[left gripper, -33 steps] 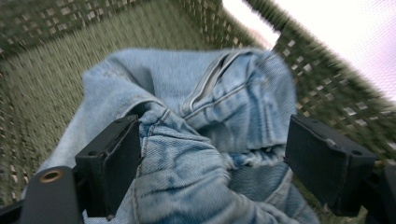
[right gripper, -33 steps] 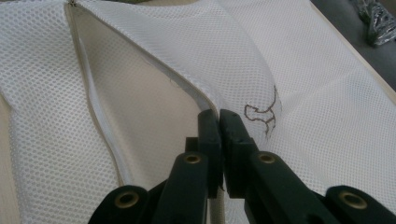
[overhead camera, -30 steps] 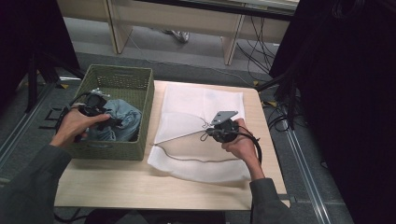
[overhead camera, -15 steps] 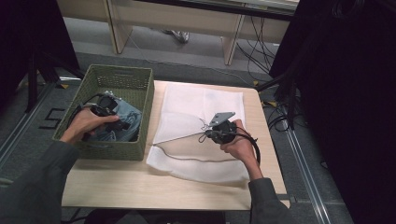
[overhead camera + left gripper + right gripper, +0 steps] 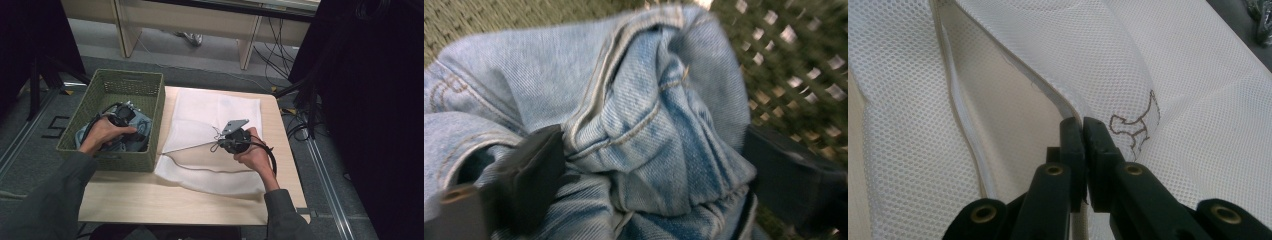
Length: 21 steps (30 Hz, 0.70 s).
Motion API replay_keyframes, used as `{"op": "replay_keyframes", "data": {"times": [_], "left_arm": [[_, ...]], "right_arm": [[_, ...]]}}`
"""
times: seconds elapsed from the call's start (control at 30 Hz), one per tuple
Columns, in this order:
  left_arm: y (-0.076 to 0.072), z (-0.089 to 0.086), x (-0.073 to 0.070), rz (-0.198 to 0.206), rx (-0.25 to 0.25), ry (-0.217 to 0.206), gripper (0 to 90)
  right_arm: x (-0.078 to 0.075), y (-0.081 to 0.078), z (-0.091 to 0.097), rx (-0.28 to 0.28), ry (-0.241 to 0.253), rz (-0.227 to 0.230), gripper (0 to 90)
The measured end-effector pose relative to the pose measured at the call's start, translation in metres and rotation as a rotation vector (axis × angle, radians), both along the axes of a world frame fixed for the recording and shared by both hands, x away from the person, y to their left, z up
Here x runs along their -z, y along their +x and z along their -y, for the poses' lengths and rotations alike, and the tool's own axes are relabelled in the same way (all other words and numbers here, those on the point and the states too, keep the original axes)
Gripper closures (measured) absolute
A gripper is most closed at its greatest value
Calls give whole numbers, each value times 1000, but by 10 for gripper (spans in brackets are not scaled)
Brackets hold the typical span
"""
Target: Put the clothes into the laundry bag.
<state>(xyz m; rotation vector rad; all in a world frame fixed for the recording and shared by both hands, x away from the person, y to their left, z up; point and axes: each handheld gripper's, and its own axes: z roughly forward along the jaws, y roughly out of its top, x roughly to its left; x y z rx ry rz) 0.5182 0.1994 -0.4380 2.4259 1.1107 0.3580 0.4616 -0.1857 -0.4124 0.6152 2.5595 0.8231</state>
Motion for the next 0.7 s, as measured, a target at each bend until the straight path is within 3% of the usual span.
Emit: {"op": "replay_keyframes", "data": {"times": [0.03,0.07,0.1,0.13,0.2,0.23,0.33,0.47,0.53,0.6,0.7], "left_arm": [[-2,2,1,25,36,73,301],[-3,4,1,49,36,126,406],[-2,2,-1,45,29,142,494],[-2,-1,-4,64,3,132,571],[-1,-16,-11,99,-75,107,615],[0,-21,-13,103,-99,92,614],[1,-40,-18,75,-150,26,546],[-5,-48,-20,115,-217,7,240],[-7,-53,-23,101,-277,26,117],[-5,-57,-20,56,-289,17,75],[0,-60,-12,53,-314,36,34]], "right_arm": [[0,0,0,-1,1,0,884],[-1,1,0,-16,-11,19,884],[0,1,-1,-24,-6,11,884],[0,1,-1,-25,-5,15,883],[0,0,-1,8,4,-5,884],[0,1,-1,-23,-6,16,884],[0,-1,-1,-1,2,-7,884],[0,0,1,-2,3,-5,884],[1,0,0,-4,1,-5,884],[2,-1,-1,-4,-6,-9,883],[1,-1,-2,-6,-6,-5,883]]}}
